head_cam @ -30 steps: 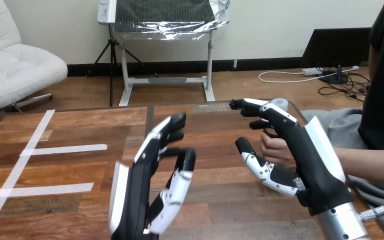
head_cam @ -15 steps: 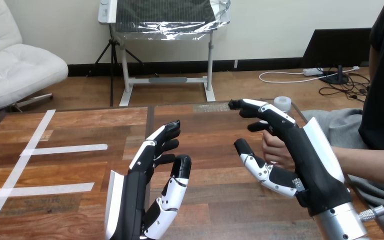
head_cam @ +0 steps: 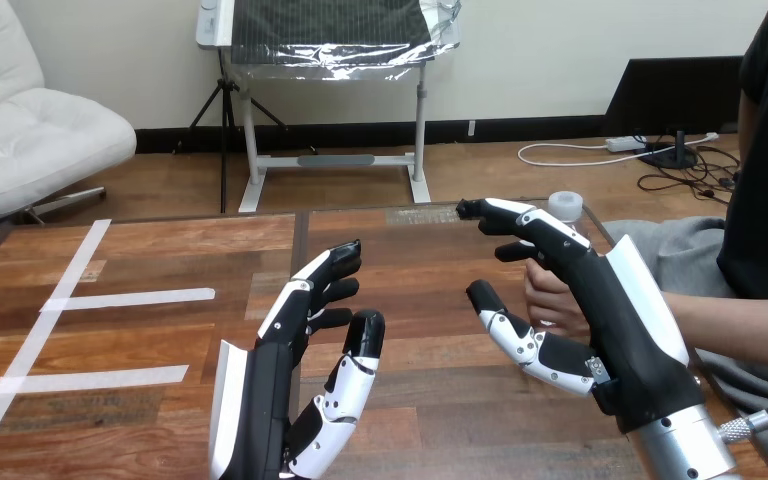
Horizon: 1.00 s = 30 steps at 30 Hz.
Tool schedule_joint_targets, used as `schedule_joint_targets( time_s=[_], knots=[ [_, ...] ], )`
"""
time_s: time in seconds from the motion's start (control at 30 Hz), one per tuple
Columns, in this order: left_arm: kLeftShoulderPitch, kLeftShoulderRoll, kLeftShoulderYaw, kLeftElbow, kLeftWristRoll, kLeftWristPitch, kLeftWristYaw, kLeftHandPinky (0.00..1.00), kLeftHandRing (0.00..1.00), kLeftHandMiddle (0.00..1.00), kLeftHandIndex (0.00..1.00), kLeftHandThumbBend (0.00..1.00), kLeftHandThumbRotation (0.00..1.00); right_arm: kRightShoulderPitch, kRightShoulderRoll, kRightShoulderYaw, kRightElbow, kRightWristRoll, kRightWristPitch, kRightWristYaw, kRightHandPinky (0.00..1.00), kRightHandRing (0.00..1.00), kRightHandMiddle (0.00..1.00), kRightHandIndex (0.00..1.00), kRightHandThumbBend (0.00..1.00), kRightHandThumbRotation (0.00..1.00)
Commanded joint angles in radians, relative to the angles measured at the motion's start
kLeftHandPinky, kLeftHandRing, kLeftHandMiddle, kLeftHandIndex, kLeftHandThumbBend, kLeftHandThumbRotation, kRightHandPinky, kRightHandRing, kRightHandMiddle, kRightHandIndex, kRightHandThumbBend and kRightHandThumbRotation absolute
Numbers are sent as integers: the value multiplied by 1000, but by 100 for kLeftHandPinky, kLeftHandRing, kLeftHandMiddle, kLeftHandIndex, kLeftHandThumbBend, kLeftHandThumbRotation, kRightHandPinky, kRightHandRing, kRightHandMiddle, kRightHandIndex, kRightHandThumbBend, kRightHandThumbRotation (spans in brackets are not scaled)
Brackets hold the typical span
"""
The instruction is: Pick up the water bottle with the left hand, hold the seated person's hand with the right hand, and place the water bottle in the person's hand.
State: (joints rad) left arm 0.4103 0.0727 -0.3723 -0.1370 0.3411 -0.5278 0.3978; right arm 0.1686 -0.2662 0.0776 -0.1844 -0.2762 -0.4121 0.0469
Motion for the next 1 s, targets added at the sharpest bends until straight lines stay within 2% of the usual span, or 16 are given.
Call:
schedule_joint_targets(
  time_s=[0.0,0.97],
  knots=[
    [-17,-74,9,-42,-1,-17,15,70,78,81,79,36,70,-39,1,-14,-1,8,-5,-1,73,82,83,78,25,0],
    [-18,-76,6,-50,17,-4,40,68,76,79,78,35,69,-44,-6,-21,2,24,-4,12,74,82,82,77,28,0]
  ],
)
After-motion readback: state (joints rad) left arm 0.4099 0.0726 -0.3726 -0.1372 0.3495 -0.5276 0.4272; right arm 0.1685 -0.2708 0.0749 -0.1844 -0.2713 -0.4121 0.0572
